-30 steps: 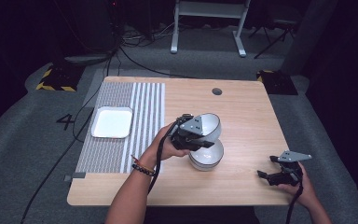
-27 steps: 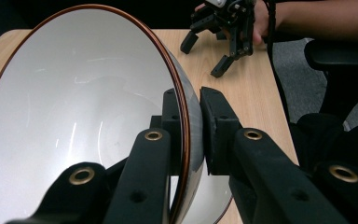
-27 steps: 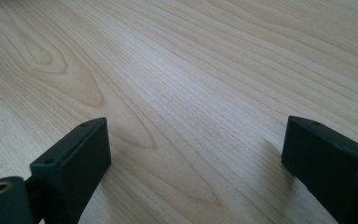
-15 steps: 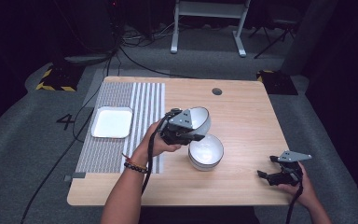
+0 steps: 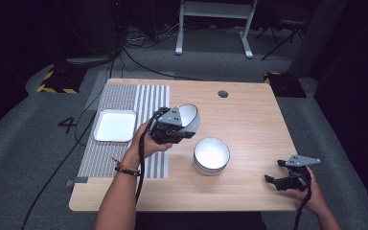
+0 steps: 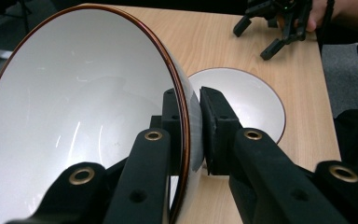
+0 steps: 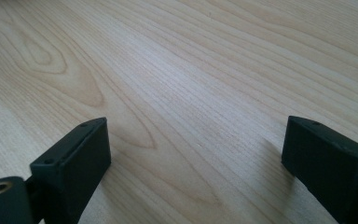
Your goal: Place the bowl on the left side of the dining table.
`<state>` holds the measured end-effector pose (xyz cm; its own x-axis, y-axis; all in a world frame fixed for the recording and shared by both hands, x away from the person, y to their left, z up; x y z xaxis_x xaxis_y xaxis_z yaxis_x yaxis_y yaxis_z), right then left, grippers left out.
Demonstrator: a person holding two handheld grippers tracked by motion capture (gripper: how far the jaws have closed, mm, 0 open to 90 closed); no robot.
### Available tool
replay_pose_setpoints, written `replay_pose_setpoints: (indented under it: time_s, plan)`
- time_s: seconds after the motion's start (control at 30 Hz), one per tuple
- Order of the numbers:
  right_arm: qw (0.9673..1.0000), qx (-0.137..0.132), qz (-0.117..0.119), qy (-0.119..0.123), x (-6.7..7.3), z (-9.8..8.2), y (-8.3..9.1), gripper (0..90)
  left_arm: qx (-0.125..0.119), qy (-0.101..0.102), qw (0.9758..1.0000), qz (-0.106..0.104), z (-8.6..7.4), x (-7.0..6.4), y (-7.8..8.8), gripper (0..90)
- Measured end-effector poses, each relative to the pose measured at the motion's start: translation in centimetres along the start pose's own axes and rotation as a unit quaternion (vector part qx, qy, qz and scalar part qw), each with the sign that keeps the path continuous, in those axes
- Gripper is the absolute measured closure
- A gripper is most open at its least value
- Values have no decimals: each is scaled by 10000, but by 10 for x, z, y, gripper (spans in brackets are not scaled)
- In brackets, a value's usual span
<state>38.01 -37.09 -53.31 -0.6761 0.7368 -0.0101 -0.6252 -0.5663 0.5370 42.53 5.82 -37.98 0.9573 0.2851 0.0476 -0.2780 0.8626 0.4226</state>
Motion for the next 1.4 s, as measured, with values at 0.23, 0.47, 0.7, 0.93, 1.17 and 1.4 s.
replay_pose_setpoints:
  time_s: [0.23, 0.47, 0.7, 0.93, 1.17, 1.4]
  plan:
    - [10000, -1, 0, -1, 0, 0, 0, 80, 125, 71, 9995, 289, -9, 10, 13, 807]
    - [10000, -2, -1, -2, 0, 0, 0, 80, 285, 191, 9980, 537, -20, 22, 26, 807]
    - [10000, -6, -1, -7, 0, 0, 0, 80, 386, 407, 9921, 1122, -32, 34, 37, 807]
    - [10000, -3, -1, -4, 0, 0, 0, 81, 276, 869, 9869, 1328, -50, 52, 51, 806]
    - [10000, 9, 4, 25, 0, 0, 0, 80, 372, 1092, 9787, 1697, -67, 66, 69, 806]
    - [10000, -4, -1, -6, 0, 0, 0, 80, 503, 1227, 9719, 1947, -79, 76, 81, 806]
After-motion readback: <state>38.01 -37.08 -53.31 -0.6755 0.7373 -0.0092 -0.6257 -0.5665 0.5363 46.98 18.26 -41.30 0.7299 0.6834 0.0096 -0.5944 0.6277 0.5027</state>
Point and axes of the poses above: each handheld gripper's, and its own axes: y roughly backward along the jaws, z roughly out of its top, x roughly to its left, the point moved 4 cm from there along -y, roughly forward along the jaws, and after that the axes turned 11 degrees about -x, right-handed, at the moved point
